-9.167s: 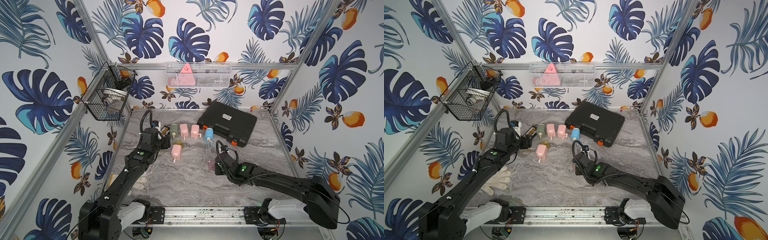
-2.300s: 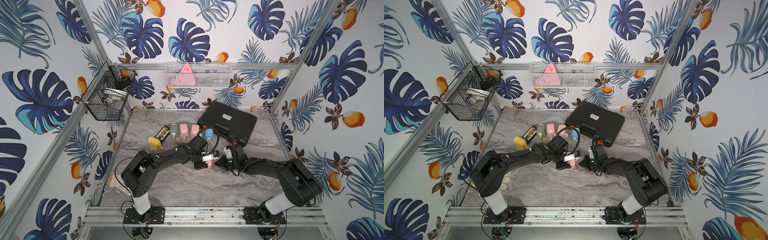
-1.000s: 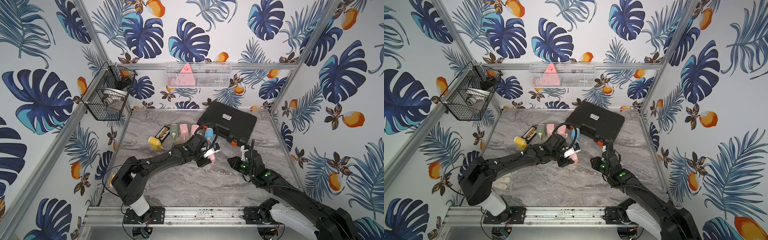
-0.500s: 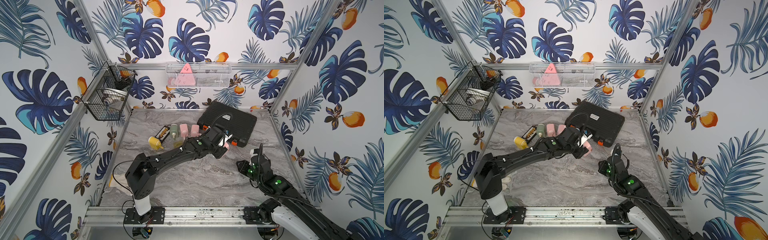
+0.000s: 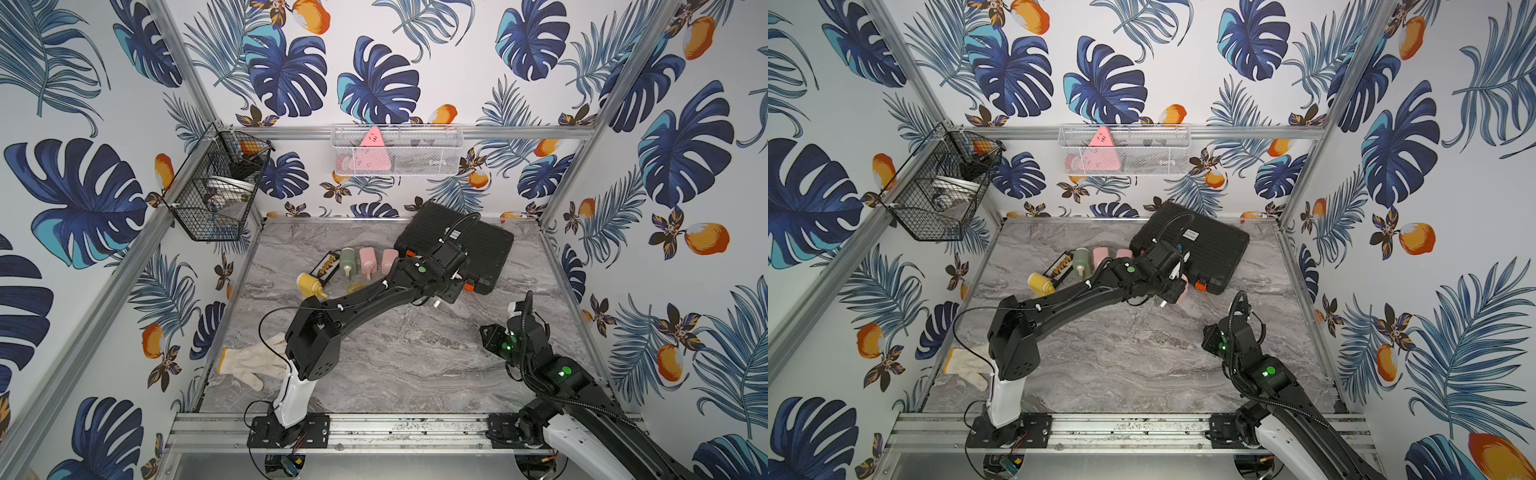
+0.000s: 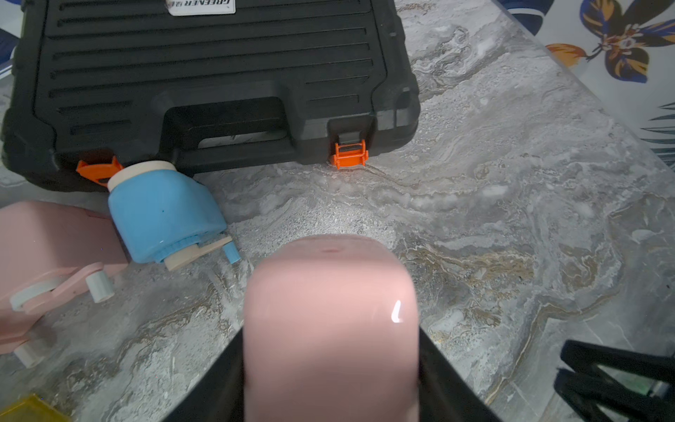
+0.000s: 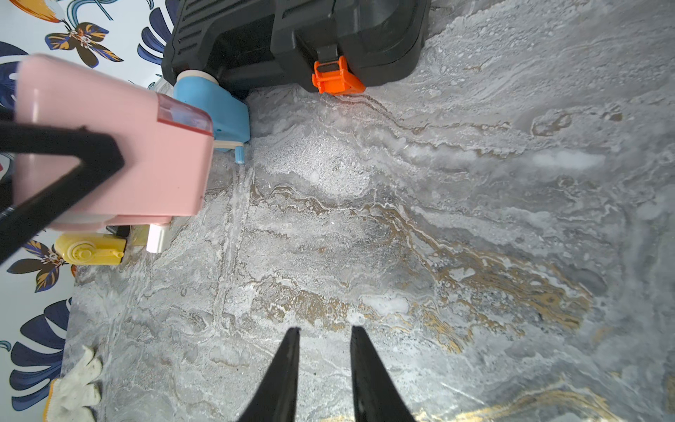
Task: Put the tray back into the pencil sharpener
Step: Place the pencil sharpener at the center of the board.
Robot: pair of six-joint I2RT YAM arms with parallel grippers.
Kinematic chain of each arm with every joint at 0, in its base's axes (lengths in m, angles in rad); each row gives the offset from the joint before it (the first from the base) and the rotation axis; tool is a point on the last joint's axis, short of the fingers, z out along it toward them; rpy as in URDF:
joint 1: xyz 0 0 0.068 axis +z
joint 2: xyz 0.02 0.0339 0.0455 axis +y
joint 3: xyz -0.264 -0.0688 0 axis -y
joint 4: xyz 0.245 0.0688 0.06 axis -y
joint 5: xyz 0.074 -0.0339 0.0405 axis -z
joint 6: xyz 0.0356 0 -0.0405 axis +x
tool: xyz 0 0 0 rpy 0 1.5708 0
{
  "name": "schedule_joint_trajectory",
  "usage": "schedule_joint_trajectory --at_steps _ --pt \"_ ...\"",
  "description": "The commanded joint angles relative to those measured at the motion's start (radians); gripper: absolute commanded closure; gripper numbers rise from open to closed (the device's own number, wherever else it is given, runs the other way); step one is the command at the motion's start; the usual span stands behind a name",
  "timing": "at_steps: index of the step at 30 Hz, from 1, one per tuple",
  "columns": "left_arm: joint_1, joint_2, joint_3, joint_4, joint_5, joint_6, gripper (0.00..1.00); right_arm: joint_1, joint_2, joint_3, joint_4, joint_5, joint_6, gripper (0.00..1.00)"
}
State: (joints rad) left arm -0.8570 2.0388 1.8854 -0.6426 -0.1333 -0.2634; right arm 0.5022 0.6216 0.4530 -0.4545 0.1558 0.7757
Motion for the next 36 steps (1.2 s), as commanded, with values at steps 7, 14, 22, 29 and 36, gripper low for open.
schedule_joint_trajectory --at_steps 7,14,22,29,36 --pt "-0.001 0.091 0.131 -0.119 -0.094 -0.106 1.0 0.001 0.002 0.009 -0.006 0.018 -0.009 0.72" --pt "-0.001 0.192 0.225 -0.151 -0.138 -0.118 1.0 0.001 0.043 0.026 0.016 0.006 -0.014 0.72" --pt "0.014 0.313 0.344 -0.173 -0.191 -0.163 0.99 0.001 0.056 0.027 0.025 0.007 -0.015 0.72" --pt "0.047 0.4 0.423 -0.149 -0.174 -0.198 1.0 0.001 0.056 0.033 0.025 0.01 -0.019 0.72" --pt "0.061 0.451 0.464 -0.091 -0.167 -0.204 0.98 0.001 0.065 0.039 0.033 0.011 -0.022 0.72"
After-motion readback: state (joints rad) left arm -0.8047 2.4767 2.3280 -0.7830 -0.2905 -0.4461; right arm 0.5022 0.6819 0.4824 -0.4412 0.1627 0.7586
